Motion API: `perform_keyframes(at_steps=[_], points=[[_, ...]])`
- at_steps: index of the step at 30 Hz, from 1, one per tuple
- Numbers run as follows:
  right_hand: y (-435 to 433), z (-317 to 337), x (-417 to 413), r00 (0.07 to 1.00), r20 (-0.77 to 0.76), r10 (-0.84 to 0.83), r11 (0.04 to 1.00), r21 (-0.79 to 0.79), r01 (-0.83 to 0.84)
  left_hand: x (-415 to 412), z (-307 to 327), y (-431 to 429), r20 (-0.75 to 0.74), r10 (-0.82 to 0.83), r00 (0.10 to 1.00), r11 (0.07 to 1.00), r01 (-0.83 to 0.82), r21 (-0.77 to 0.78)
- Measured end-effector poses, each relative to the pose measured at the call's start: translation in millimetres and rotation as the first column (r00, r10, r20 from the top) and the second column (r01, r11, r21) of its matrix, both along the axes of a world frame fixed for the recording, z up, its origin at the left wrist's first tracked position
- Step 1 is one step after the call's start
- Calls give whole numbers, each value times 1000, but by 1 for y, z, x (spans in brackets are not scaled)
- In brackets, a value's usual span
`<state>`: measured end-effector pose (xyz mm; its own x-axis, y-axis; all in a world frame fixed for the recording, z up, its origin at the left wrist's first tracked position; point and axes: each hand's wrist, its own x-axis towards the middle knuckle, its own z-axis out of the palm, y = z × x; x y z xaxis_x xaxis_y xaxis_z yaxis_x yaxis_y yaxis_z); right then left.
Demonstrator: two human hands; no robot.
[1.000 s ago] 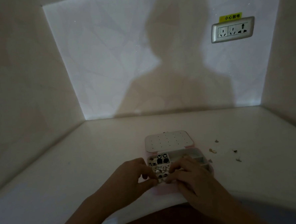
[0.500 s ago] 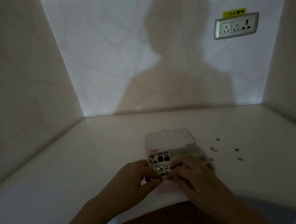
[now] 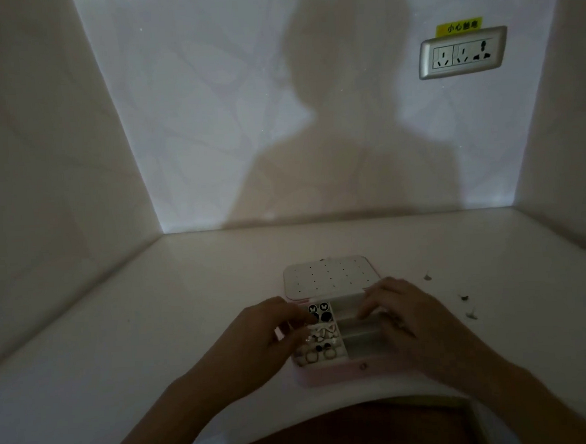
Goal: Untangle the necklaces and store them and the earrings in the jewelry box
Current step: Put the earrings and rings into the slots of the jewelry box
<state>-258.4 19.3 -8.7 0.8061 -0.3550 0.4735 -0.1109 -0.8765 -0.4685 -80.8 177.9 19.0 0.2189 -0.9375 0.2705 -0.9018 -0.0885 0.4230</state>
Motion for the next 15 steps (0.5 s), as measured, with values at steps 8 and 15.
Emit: perform_keyframes(at_steps=[8,15], points=[[-82,34,-38,946,-239,-221,975,-43,217,9,7,-45,-80,-88,993,996,90,17],[-112,41,-51,847,-510,-152,978,43,202,-1,9,-90,-97,-178,979,947,197,254]])
